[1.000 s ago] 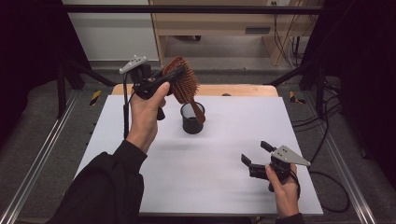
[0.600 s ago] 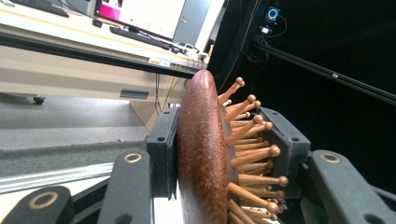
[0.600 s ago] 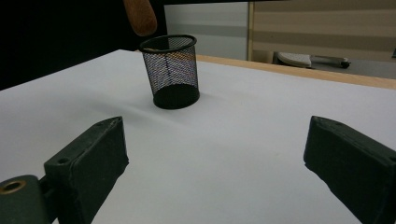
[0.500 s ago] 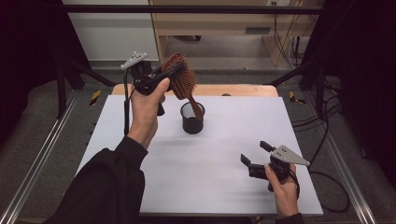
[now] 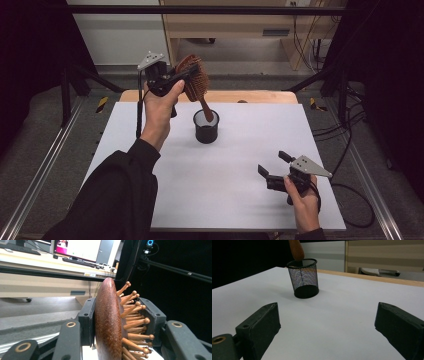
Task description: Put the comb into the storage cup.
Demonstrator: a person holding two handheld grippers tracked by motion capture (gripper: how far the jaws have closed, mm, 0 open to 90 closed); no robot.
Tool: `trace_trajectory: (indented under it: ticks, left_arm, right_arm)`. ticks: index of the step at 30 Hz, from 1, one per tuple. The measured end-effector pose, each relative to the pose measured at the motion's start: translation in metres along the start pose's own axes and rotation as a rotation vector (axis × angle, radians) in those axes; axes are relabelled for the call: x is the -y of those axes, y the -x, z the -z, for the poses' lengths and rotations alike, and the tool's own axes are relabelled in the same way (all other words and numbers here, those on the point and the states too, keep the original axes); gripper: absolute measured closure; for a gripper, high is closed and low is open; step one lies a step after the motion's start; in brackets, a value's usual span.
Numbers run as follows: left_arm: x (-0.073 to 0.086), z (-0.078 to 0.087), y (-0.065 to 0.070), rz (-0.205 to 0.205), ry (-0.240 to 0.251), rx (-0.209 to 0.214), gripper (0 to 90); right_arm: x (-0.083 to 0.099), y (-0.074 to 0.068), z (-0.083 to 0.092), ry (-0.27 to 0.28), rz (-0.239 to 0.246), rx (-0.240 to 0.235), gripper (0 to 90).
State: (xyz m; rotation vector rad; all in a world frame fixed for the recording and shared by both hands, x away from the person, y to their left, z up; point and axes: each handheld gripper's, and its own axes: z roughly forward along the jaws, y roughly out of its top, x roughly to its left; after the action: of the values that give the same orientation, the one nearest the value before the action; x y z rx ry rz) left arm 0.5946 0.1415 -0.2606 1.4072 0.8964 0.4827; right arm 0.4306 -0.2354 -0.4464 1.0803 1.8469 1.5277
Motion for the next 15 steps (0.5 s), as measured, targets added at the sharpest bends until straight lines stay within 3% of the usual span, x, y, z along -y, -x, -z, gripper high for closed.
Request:
trace_trajectory:
  ticks: [6, 11, 15]
  left_arm:
    - [0.005, -0.008, -0.004, 0.001, -0.003, -0.012, 52.3]
    - [0.012, -0.015, -0.005, -0.022, -0.021, -0.011, 52.3]
    - [0.017, -0.02, -0.005, -0.012, -0.025, -0.009, 52.3]
  right_arm:
    - [0.0, 0.0, -0.001, -0.001, -0.001, -0.003, 6.2]
    - [0.0, -0.001, -0.001, 0.0, -0.005, -0.005, 6.3]
    - [0.0, -0.001, -0.001, -0.004, 0.002, -0.004, 6.2]
